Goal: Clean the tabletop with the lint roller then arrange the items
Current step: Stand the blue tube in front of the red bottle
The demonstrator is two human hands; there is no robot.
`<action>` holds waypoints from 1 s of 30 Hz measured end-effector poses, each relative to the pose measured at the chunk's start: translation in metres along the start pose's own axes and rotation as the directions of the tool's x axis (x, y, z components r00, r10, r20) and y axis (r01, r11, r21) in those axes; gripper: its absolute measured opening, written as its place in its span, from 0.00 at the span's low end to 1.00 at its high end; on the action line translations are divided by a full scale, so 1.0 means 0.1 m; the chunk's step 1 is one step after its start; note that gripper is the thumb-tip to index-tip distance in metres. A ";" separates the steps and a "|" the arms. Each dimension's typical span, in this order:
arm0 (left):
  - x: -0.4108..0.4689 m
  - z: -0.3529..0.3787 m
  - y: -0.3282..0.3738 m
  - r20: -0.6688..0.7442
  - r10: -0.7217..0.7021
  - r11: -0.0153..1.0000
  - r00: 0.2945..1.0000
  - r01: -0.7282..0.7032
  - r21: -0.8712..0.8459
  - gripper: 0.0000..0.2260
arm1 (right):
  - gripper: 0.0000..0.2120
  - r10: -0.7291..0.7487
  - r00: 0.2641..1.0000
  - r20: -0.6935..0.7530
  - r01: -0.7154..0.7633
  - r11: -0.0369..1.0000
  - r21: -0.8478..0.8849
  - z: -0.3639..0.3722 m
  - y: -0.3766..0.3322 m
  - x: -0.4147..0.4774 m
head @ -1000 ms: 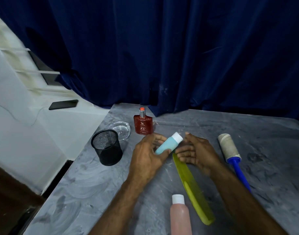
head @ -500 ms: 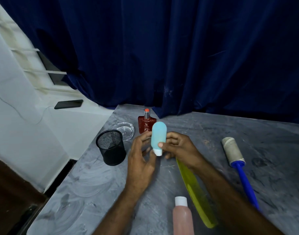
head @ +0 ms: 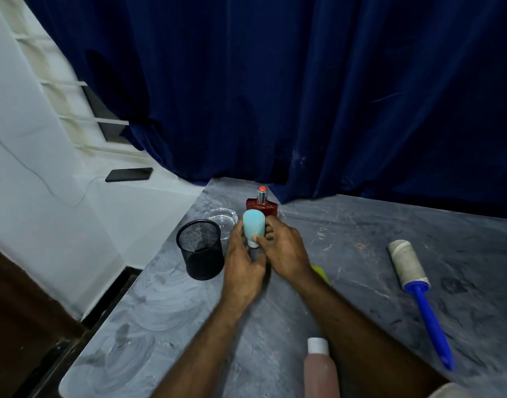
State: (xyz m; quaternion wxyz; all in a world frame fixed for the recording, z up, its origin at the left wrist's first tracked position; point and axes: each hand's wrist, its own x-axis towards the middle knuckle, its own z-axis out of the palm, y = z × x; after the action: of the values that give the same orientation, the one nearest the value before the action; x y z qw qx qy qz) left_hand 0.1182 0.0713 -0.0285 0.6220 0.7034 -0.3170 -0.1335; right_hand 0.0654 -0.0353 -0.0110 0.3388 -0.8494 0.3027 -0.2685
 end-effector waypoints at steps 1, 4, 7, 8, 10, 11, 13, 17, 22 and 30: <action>0.01 0.00 -0.02 0.003 -0.005 1.000 1.000 0.005 -0.002 0.34 | 0.15 0.000 1.000 0.007 0.000 1.000 0.000 0.00 0.01 0.00; -0.03 0.00 -0.04 0.024 -0.026 0.999 0.999 0.027 -0.023 0.36 | 0.16 -0.003 1.000 0.025 0.004 1.000 -0.021 0.00 0.04 -0.04; -0.06 -0.01 -0.05 0.042 -0.021 0.999 0.999 0.023 -0.047 0.37 | 0.16 -0.013 1.000 0.009 0.013 0.999 -0.050 0.00 0.04 -0.07; -0.06 -0.01 -0.05 0.049 -0.017 0.999 0.999 0.019 -0.050 0.37 | 0.16 -0.015 1.000 0.003 0.015 0.998 -0.059 0.00 0.04 -0.08; -0.07 -0.02 -0.05 0.059 -0.018 0.999 0.998 0.020 -0.046 0.36 | 0.15 -0.015 1.000 -0.005 0.015 0.997 -0.074 0.00 0.04 -0.09; -0.07 -0.02 -0.05 0.063 -0.019 0.999 0.998 0.021 -0.042 0.36 | 0.15 -0.017 1.000 -0.009 0.016 0.997 -0.074 0.00 0.04 -0.10; -0.06 -0.02 -0.07 0.067 -0.021 0.999 0.998 0.023 -0.029 0.35 | 0.15 -0.025 1.000 -0.014 0.024 0.998 -0.061 0.00 0.05 -0.10; -0.05 -0.02 -0.10 0.072 -0.033 0.999 0.997 0.033 0.003 0.35 | 0.15 -0.019 1.000 -0.013 0.018 0.998 -0.063 0.01 0.05 -0.10; -0.04 0.00 -0.16 0.062 -0.059 0.998 0.996 0.057 0.033 0.36 | 0.16 -0.002 1.000 -0.009 0.001 0.997 -0.072 0.00 0.07 -0.11; -0.04 0.01 -0.19 0.051 -0.046 0.998 0.998 0.043 0.052 0.37 | 0.18 0.032 0.999 0.014 -0.032 0.999 -0.018 -0.03 0.06 -0.13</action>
State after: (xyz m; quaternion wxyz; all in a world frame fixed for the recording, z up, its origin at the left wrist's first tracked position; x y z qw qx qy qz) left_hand 0.1196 0.0733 -0.0474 0.5923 0.7222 -0.3208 -0.1575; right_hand 0.0527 -0.0310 -0.0166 0.3375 -0.8494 0.3162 -0.2542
